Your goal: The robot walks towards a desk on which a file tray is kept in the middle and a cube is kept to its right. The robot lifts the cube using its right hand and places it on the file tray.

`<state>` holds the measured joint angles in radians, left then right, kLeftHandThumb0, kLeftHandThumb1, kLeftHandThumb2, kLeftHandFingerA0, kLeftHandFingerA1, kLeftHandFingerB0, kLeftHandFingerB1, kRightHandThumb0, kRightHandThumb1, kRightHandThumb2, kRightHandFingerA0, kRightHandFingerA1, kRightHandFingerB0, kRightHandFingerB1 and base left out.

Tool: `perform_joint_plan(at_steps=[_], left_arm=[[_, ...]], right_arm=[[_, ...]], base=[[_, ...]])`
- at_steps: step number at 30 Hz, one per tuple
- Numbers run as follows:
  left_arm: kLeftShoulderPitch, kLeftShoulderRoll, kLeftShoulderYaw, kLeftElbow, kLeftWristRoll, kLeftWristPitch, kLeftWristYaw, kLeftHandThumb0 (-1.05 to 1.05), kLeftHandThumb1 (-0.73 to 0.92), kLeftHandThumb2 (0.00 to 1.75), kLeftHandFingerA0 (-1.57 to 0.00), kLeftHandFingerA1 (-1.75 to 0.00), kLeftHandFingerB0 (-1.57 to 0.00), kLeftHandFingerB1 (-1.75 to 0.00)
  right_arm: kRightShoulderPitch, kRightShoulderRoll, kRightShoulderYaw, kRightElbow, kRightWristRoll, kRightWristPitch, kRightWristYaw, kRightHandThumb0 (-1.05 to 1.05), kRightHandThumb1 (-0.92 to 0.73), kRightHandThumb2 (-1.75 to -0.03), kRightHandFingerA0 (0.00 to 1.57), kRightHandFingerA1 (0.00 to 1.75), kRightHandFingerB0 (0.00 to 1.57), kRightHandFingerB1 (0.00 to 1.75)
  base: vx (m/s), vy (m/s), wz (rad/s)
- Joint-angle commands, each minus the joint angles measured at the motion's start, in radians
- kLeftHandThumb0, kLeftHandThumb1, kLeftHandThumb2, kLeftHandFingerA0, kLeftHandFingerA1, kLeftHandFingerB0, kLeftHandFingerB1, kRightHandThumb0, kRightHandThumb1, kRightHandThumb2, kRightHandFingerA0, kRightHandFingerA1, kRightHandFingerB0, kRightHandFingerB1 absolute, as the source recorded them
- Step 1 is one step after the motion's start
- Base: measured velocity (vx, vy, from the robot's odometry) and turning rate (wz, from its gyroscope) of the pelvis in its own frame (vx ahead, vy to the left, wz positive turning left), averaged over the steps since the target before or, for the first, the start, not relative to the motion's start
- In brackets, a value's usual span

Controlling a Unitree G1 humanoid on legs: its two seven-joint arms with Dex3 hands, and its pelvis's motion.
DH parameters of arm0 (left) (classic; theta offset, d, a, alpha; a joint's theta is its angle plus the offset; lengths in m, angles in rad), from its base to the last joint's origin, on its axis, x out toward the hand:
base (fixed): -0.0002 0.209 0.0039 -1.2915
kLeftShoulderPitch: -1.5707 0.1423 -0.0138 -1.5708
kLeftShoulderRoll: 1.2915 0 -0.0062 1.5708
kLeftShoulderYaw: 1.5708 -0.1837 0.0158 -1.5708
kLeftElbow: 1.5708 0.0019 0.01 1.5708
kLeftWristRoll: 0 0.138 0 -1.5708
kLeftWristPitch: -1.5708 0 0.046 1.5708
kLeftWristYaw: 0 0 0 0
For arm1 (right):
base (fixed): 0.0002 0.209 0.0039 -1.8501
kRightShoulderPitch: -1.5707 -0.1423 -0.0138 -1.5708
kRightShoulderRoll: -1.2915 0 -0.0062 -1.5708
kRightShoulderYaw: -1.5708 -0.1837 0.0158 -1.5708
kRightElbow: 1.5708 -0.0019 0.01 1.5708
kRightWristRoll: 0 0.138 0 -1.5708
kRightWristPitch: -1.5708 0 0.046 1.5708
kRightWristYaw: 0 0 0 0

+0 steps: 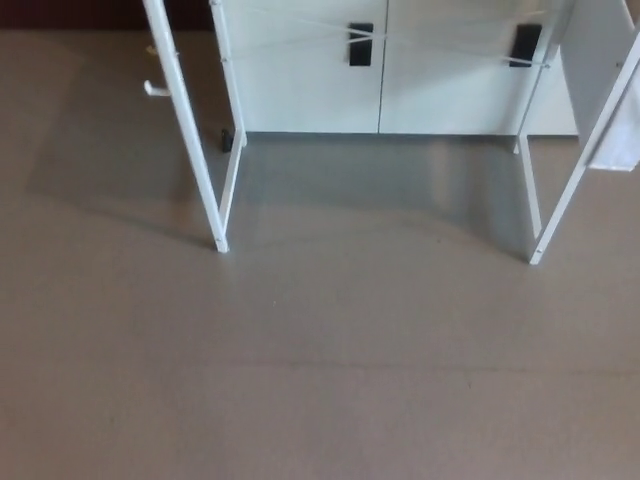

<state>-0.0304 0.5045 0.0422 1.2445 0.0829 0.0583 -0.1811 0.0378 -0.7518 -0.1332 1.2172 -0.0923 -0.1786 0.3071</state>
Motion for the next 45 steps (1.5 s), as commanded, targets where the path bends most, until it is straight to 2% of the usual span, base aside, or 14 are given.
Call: perform_joint_plan(at_steps=[1, 8, 11, 17, 18, 23, 25, 28, 30, 33, 34, 35, 36, 45], left_arm=[[0.006, 0.012, 0.012, 0.018, 0.000, -0.005, 0.015, -0.98, 0.63, 1.15, -0.37, -0.80, -0.26, -0.71], [0.013, 0.016, -0.007, 0.004, 0.019, 0.007, 0.020, -0.96, 0.67, 1.18, -0.42, -0.82, -0.26, -0.70], [0.009, 0.016, -0.007, 0.015, 0.020, 0.006, 0.020, -0.99, 0.92, 0.65, -0.32, -0.86, -0.23, -0.72], [0.007, 0.021, 0.004, 0.001, 0.010, 0.005, 0.006, -1.01, 0.89, 0.69, -0.30, -0.88, -0.20, -0.73], [0.007, 0.020, 0.008, 0.004, 0.008, 0.001, 0.003, -0.97, 0.68, 1.20, -0.35, -0.79, -0.24, -0.70], [-0.001, 0.020, 0.020, 0.015, 0.002, -0.010, 0.003, -1.00, 0.92, 0.72, -0.27, -0.84, -0.21, -0.72], [0.001, 0.020, 0.015, 0.015, 0.010, -0.021, 0.007, -1.04, 0.73, 1.25, -0.29, -0.79, -0.23, -0.71], [-0.003, 0.020, 0.004, 0.013, 0.023, -0.006, 0.017, -1.04, 0.91, 0.70, -0.32, -0.87, -0.22, -0.72], [-0.002, 0.020, 0.007, 0.013, 0.019, -0.010, 0.010, -1.03, 0.91, 0.73, -0.31, -0.86, -0.22, -0.73], [-0.010, 0.020, 0.007, 0.011, 0.020, -0.009, 0.012, -1.04, 0.92, 0.68, -0.28, -0.86, -0.22, -0.73], [-0.015, 0.019, 0.008, 0.017, 0.018, -0.005, 0.009, -1.01, 0.71, 1.22, -0.28, -0.76, -0.23, -0.69], [-0.014, 0.019, 0.011, 0.017, 0.016, -0.007, 0.007, -1.03, 0.90, 0.71, -0.24, -0.82, -0.19, -0.71], [-0.012, 0.022, 0.016, 0.002, 0.008, 0.000, -0.002, -0.98, 0.70, 1.19, -0.29, -0.75, -0.23, -0.68], [-0.016, 0.022, 0.006, 0.006, 0.021, 0.004, 0.007, -1.04, 0.90, 0.72, -0.26, -0.86, -0.20, -0.72]], right_arm=[[0.009, 0.007, -0.013, 0.004, 0.019, -0.019, -0.030, -0.53, -0.39, -0.68, 0.22, 0.52, 0.07, 0.38], [0.004, -0.001, 0.135, 0.009, -0.162, -0.018, -0.178, -0.75, -0.50, -0.87, 0.19, 0.55, 0.07, 0.43], [0.008, 0.005, 0.033, 0.023, -0.007, -0.020, -0.008, -0.57, -0.55, -0.58, 0.08, 0.45, 0.00, 0.23], [0.008, 0.000, 0.058, 0.000, -0.055, 0.004, -0.084, -0.63, -0.42, -0.75, 0.26, 0.54, 0.05, 0.40], [0.006, 0.010, 0.065, 0.005, -0.064, 0.003, -0.114, -0.60, -0.41, -0.73, 0.34, 0.56, 0.06, 0.40], [0.081, -0.217, 0.734, -0.330, -0.937, 0.144, -0.426, -0.75, -0.67, -0.61, 0.64, 0.44, 0.49, 0.42], [0.113, -0.178, 0.596, -0.272, -0.709, 0.053, -0.471, -0.73, -0.66, -1.09, 0.41, 0.56, 0.47, 0.53], [0.044, -0.026, 0.272, -0.078, -0.220, -0.020, -0.274, -0.37, -0.40, -0.97, 0.03, 0.54, 0.00, 0.50], [0.039, -0.098, 0.587, -0.125, -0.600, 0.053, -0.495, -0.87, -0.88, -0.68, 0.33, 0.47, 0.42, 0.34], [0.043, -0.161, 0.796, -0.203, -0.849, 0.171, -0.571, -0.79, -0.51, -0.90, 0.63, 0.58, 0.38, 0.51], [0.075, -0.229, 0.831, -0.376, -0.954, 0.243, -0.397, -0.76, -0.47, -0.85, 0.60, 0.55, 0.35, 0.49], [0.077, -0.237, 0.840, -0.395, -0.963, 0.253, -0.378, -0.76, -0.47, -0.85, 0.60, 0.55, 0.35, 0.49], [0.076, -0.238, 0.845, -0.397, -0.959, 0.257, -0.378, -0.76, -0.47, -0.85, 0.60, 0.55, 0.35, 0.49], [0.075, -0.252, 0.884, -0.420, -0.937, 0.285, -0.375, -0.76, -0.47, -0.85, 0.60, 0.55, 0.35, 0.49]], base=[[0.27, -0.111, -0.10], [0.32, -0.003, -0.06], [0.47, 0.042, -0.09], [0.37, -0.009, 0.07], [0.34, -0.111, 0.13], [0.38, -0.187, -0.15], [0.55, -0.285, 0.48], [0.43, -0.209, 0.21], [0.36, -0.132, 0.00], [0.38, -0.046, -0.08], [0.40, 0.044, -0.19], [0.40, 0.110, -0.21], [0.40, 0.146, -0.26], [0.55, 0.197, -0.27]])
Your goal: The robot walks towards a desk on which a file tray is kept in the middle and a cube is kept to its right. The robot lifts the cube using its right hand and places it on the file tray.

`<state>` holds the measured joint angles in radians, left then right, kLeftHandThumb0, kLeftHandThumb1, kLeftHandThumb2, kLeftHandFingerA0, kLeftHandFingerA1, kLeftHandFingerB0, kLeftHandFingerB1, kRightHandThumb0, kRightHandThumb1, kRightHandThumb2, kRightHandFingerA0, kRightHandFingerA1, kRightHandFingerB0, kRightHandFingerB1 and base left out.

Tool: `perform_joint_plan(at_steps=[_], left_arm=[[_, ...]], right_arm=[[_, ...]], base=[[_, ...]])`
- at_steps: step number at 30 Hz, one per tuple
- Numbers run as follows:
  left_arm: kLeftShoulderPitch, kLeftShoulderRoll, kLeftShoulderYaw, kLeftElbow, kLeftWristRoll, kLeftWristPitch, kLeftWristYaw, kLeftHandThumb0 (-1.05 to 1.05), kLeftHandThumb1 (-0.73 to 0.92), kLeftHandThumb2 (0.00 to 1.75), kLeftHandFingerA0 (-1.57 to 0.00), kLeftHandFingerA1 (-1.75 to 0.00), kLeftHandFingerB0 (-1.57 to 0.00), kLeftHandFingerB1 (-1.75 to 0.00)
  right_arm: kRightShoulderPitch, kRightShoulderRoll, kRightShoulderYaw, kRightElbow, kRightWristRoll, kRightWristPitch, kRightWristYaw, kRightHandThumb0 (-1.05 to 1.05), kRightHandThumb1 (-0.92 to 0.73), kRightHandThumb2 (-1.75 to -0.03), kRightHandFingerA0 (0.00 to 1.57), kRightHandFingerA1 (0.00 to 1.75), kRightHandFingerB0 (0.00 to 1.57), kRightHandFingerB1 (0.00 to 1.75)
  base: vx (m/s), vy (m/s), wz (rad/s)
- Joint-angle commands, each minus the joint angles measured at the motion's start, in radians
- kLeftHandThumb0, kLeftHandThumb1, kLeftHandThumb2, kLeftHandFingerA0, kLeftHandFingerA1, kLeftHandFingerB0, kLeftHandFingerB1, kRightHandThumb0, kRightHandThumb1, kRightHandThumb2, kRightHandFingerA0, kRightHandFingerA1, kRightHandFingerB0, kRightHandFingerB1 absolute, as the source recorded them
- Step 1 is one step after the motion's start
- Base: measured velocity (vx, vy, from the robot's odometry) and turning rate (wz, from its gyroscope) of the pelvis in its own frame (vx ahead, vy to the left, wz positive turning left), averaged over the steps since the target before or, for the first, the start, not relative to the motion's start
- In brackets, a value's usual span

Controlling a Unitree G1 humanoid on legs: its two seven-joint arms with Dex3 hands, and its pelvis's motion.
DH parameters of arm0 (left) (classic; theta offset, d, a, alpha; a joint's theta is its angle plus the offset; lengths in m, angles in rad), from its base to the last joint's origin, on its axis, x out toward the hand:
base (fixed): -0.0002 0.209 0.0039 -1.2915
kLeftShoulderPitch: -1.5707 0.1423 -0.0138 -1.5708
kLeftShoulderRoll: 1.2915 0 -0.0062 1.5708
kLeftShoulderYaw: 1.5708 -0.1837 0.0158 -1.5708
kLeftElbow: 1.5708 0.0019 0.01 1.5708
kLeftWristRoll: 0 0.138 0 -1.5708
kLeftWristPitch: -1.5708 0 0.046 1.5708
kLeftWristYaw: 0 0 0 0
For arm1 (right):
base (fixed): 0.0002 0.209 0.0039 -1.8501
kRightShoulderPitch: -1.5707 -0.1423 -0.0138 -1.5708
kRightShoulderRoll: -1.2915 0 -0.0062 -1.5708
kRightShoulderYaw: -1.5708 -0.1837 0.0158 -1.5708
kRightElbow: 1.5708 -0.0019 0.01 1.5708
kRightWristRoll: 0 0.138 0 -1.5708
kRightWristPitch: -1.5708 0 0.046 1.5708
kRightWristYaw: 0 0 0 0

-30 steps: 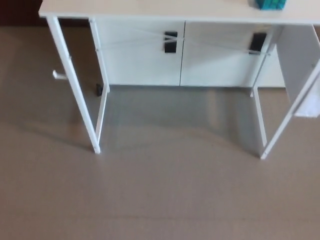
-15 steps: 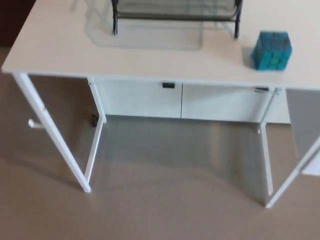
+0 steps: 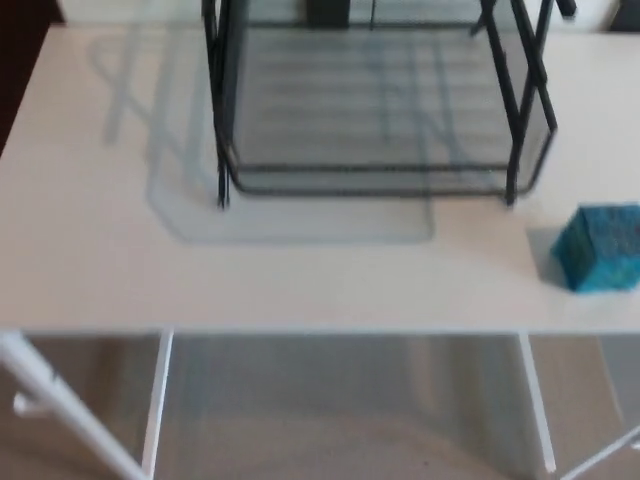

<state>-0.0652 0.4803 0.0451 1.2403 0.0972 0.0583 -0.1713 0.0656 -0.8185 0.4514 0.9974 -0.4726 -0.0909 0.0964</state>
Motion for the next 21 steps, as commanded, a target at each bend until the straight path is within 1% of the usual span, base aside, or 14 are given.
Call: perform_joint_plan(at_steps=[1, 2, 4, 5, 7, 8, 10, 11, 12, 13, 14, 15, 16, 21], left_arm=[[0.019, 0.046, 0.007, 0.010, 0.002, 0.003, -0.010, -1.04, 0.90, 0.72, -0.26, -0.86, -0.20, -0.72], [0.017, 0.045, 0.006, 0.008, 0.003, 0.003, -0.008, -0.99, 0.71, 1.21, -0.32, -0.77, -0.25, -0.69], [0.020, 0.046, 0.005, 0.001, 0.004, 0.005, -0.009, -0.98, 0.71, 1.20, -0.31, -0.76, -0.24, -0.68], [0.023, 0.047, 0.012, -0.001, -0.004, 0.001, -0.017, -0.98, 0.90, 0.69, -0.24, -0.81, -0.19, -0.67], [0.024, 0.044, 0.018, 0.001, -0.010, 0.001, -0.017, -0.97, 0.70, 1.19, -0.29, -0.75, -0.23, -0.68], [0.024, 0.042, 0.023, 0.003, -0.015, 0.003, -0.017, -0.99, 0.89, 0.70, -0.24, -0.82, -0.18, -0.69], [0.020, 0.039, 0.021, 0.013, -0.009, 0.006, -0.004, -1.05, 0.92, 0.65, -0.28, -0.91, -0.22, -0.77], [0.017, 0.038, 0.015, 0.018, -0.001, 0.013, 0.008, -1.05, 0.92, 0.65, -0.28, -0.91, -0.22, -0.77], [0.015, 0.037, 0.018, 0.026, -0.002, 0.005, 0.007, -1.05, 0.68, 1.24, -0.32, -0.83, -0.26, -0.75], [0.016, 0.038, 0.020, 0.025, -0.004, 0.004, 0.004, -1.05, 0.68, 1.24, -0.32, -0.83, -0.26, -0.75], [0.016, 0.040, 0.009, 0.022, 0.007, 0.004, 0.006, -1.05, 0.92, 0.68, -0.31, -0.93, -0.25, -0.80], [0.015, 0.039, 0.009, 0.024, 0.007, 0.005, 0.009, -1.05, 0.67, 1.23, -0.39, -0.86, -0.33, -0.78], [0.013, 0.040, 0.008, 0.023, 0.007, 0.010, 0.007, -1.05, 0.92, 0.66, -0.30, -0.93, -0.24, -0.80], [0.015, 0.039, 0.024, 0.013, -0.011, 0.007, -0.013, -0.98, 0.68, 1.20, -0.31, -0.78, -0.26, -0.71]], right_arm=[[0.047, -0.187, 0.303, -0.203, -0.555, 0.199, -0.164, -0.76, -0.47, -0.85, 0.60, 0.55, 0.35, 0.49], [0.040, -0.190, 0.310, -0.206, -0.554, 0.202, -0.161, -0.76, -0.47, -0.85, 0.60, 0.55, 0.35, 0.49], [0.040, -0.193, 0.317, -0.211, -0.550, 0.208, -0.160, -0.76, -0.47, -0.85, 0.60, 0.55, 0.35, 0.49], [0.040, -0.194, 0.321, -0.213, -0.549, 0.210, -0.160, -0.76, -0.47, -0.85, 0.60, 0.55, 0.35, 0.49], [0.041, -0.198, 0.328, -0.217, -0.546, 0.215, -0.160, -0.76, -0.47, -0.85, 0.60, 0.55, 0.35, 0.49], [0.041, -0.200, 0.331, -0.219, -0.545, 0.218, -0.159, -0.76, -0.47, -0.85, 0.60, 0.55, 0.35, 0.49], [0.038, -0.204, 0.339, -0.225, -0.543, 0.222, -0.158, -0.76, -0.47, -0.85, 0.60, 0.55, 0.35, 0.49], [0.038, -0.205, 0.341, -0.226, -0.543, 0.223, -0.157, -0.76, -0.47, -0.85, 0.60, 0.55, 0.35, 0.49], [0.039, -0.207, 0.344, -0.229, -0.541, 0.226, -0.157, -0.76, -0.47, -0.85, 0.60, 0.55, 0.35, 0.49], [0.039, -0.208, 0.347, -0.232, -0.540, 0.228, -0.157, -0.76, -0.47, -0.85, 0.60, 0.55, 0.35, 0.49], [0.039, -0.209, 0.349, -0.234, -0.540, 0.230, -0.157, -0.76, -0.47, -0.85, 0.60, 0.55, 0.35, 0.49], [0.039, -0.211, 0.352, -0.236, -0.539, 0.233, -0.157, -0.76, -0.47, -0.85, 0.60, 0.55, 0.35, 0.49], [0.039, -0.212, 0.354, -0.238, -0.538, 0.235, -0.157, -0.76, -0.47, -0.85, 0.60, 0.55, 0.35, 0.49], [0.033, -0.218, 0.362, -0.247, -0.537, 0.243, -0.154, -0.76, -0.47, -0.85, 0.60, 0.55, 0.35, 0.49]], base=[[0.29, 0.111, -0.05], [0.25, 0.089, 0.00], [0.26, 0.049, 0.07], [0.27, -0.010, 0.12], [0.26, -0.071, 0.15], [0.21, -0.112, 0.30], [0.27, -0.134, -0.10], [0.24, -0.159, 0.25], [0.23, -0.160, 0.24], [0.22, -0.160, -0.01], [0.19, -0.141, -0.05], [0.19, -0.137, -0.08], [0.18, -0.128, -0.10], [0.16, -0.104, -0.16]])
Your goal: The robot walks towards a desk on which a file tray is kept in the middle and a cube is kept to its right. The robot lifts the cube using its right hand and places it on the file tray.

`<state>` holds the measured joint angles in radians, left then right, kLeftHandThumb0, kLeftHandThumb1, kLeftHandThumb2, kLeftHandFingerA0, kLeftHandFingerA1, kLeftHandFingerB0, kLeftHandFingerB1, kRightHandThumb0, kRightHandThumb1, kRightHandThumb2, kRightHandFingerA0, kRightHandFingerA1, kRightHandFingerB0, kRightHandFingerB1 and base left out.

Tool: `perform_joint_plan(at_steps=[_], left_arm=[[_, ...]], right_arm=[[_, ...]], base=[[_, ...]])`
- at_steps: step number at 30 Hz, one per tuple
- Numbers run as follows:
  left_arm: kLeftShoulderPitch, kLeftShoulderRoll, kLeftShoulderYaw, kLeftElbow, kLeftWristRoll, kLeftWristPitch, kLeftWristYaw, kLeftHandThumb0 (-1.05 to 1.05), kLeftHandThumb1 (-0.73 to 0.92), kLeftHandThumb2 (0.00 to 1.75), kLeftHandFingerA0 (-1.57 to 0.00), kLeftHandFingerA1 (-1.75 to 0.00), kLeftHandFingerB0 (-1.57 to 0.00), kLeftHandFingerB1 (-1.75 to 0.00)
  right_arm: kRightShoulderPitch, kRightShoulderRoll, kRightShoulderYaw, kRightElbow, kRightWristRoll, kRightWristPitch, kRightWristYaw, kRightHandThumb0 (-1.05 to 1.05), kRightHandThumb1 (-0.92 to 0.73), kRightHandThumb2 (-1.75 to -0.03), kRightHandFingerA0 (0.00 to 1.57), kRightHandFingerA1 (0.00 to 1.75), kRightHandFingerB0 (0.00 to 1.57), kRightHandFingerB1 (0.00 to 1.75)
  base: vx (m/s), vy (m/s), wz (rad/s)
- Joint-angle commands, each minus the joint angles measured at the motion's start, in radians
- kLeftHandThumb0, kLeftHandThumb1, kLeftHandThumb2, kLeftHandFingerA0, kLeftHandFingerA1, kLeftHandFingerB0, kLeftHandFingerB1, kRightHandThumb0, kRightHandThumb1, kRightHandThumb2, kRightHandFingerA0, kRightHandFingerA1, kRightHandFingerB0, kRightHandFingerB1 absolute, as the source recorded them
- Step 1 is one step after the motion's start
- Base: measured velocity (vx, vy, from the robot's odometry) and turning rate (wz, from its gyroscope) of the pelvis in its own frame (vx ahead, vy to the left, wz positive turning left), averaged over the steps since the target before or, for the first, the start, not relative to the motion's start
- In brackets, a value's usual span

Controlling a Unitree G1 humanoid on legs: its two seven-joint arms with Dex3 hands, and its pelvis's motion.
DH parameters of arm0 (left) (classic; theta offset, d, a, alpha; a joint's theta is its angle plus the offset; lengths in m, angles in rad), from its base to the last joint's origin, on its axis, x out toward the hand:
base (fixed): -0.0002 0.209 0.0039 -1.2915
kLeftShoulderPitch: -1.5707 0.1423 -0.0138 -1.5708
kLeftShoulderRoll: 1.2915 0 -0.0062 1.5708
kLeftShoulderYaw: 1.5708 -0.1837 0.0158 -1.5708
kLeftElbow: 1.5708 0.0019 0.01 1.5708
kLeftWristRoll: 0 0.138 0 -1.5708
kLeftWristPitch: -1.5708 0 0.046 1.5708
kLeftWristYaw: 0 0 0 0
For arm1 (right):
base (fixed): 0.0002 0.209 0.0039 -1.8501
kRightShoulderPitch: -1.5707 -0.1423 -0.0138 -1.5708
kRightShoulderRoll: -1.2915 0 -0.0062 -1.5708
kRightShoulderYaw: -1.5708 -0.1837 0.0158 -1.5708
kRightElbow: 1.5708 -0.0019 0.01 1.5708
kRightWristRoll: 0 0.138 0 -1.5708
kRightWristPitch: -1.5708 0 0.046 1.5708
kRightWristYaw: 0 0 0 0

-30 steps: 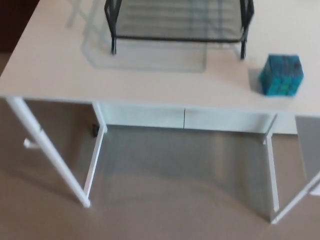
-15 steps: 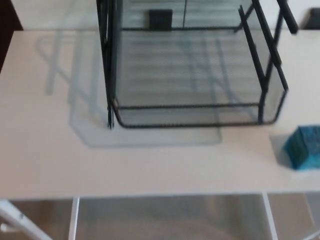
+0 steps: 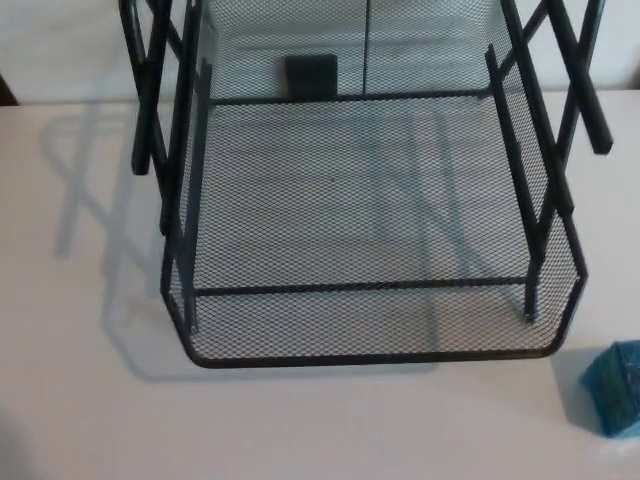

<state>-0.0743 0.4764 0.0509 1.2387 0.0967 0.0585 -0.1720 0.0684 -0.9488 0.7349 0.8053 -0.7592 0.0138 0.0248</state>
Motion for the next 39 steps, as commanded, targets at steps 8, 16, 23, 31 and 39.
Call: perform_joint_plan(at_steps=[8, 16, 23, 31, 39], left_arm=[[0.037, 0.044, 0.038, 0.000, -0.024, 0.000, -0.021, -0.97, 0.68, 1.16, -0.27, -0.75, -0.23, -0.67], [0.029, 0.050, 0.033, 0.002, -0.009, -0.001, -0.017, -0.94, 0.91, 0.69, -0.26, -0.79, -0.22, -0.66], [0.027, 0.049, 0.054, 0.001, -0.021, 0.013, -0.024, -0.96, 0.69, 1.18, -0.24, -0.72, -0.19, -0.65], [0.028, 0.048, 0.048, 0.005, -0.011, 0.010, -0.016, -0.95, 0.91, 0.69, -0.24, -0.80, -0.20, -0.66], [0.028, 0.048, 0.050, 0.017, -0.009, -0.009, -0.015, -1.01, 0.91, 0.65, -0.27, -0.89, -0.22, -0.74]], right_arm=[[0.038, -0.091, 0.075, -0.069, -0.261, 0.149, -0.079, -0.76, -0.47, -0.85, 0.60, 0.55, 0.35, 0.49], [0.028, -0.084, 0.055, -0.080, -0.290, 0.154, -0.066, -0.76, -0.47, -0.85, 0.60, 0.55, 0.35, 0.49], [0.024, -0.081, 0.039, -0.087, -0.312, 0.152, -0.055, -0.76, -0.47, -0.85, 0.60, 0.55, 0.35, 0.49], [0.030, -0.080, 0.019, -0.094, -0.331, 0.147, -0.049, -0.76, -0.47, -0.85, 0.60, 0.55, 0.35, 0.49], [0.030, -0.080, 0.005, -0.099, -0.343, 0.144, -0.043, -0.76, -0.47, -0.85, 0.60, 0.55, 0.35, 0.49]], base=[[-0.08, 0.205, -0.06], [-0.23, -0.025, -0.03], [-0.25, -0.023, -0.03], [-0.12, 0.124, -0.05], [-0.03, 0.205, -0.03]])
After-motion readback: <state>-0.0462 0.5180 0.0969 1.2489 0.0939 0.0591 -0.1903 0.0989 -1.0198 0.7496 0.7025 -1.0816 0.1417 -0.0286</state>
